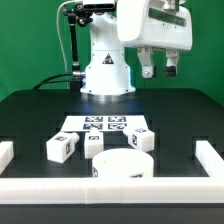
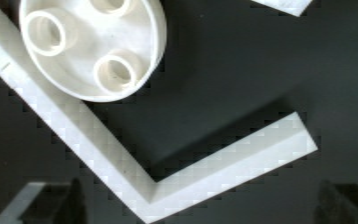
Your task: Assemble stool
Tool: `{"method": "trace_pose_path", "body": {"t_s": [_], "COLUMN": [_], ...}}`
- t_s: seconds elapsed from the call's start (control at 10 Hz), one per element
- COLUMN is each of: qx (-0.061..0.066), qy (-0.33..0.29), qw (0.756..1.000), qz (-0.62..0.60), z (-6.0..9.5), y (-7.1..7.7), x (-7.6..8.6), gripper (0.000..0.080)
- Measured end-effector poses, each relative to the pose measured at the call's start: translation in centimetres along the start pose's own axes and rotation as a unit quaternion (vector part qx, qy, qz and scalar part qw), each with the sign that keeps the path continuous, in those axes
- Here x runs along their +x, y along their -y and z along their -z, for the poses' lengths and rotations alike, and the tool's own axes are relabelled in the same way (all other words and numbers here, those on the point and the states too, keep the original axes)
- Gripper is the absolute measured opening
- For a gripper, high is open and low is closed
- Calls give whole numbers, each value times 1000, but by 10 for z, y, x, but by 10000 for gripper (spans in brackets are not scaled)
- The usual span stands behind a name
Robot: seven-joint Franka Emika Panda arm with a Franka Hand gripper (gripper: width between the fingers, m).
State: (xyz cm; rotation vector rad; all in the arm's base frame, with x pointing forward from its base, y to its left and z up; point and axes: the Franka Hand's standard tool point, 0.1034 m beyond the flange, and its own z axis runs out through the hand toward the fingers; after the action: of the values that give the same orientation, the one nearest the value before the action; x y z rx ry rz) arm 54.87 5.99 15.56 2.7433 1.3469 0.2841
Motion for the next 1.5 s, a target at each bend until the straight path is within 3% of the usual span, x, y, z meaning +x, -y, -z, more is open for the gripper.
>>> {"method": "trace_pose_path", "body": {"t_s": [0.4,0.7,0.8,1.0,1.5], "qx": [1,17,20,45,44], "qy": [1,13,15,33,31], "qw": [1000,999,999,998,998], "qz": [0,43,39,35,36], "z": [-2,-38,-48,-67,-71], "y": [0,-15,-20,-29,-33], "x": [-1,-24,-25,-20,-20], "gripper": [649,649,649,649,649]}}
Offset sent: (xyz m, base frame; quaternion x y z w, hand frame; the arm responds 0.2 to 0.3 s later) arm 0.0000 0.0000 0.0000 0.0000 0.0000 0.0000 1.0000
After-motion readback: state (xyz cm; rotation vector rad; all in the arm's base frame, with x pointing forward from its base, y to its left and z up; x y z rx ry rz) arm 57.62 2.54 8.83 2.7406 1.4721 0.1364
